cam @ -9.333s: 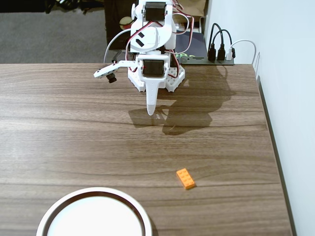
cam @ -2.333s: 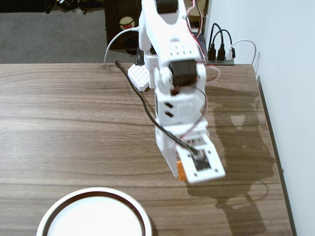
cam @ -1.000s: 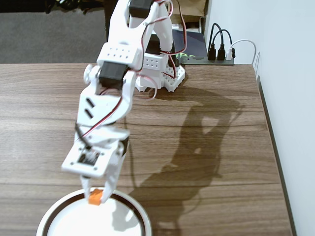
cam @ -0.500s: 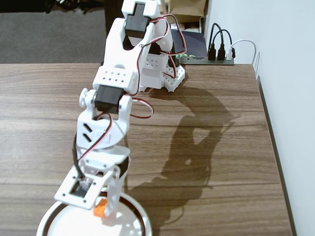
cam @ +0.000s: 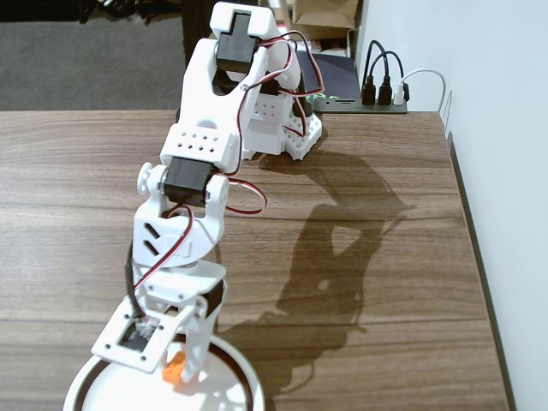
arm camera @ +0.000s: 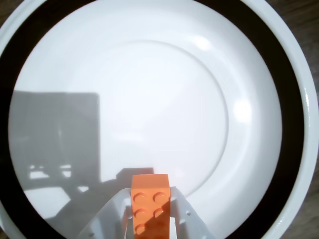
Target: Grasp a lego block and put it on the plate.
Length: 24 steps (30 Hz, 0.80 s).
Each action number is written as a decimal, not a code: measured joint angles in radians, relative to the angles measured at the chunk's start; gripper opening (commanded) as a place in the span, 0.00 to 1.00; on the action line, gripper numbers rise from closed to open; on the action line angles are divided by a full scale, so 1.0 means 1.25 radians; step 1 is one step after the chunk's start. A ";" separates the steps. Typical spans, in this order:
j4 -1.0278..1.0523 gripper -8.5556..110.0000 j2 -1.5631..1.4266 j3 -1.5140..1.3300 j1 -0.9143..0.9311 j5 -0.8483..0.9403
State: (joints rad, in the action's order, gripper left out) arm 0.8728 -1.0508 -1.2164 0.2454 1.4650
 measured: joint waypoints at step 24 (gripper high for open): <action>0.082 0.18 -0.136 -0.049 -0.004 -0.087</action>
State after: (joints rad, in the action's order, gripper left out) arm 0.9756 -1.2210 -1.2778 0.2408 1.3560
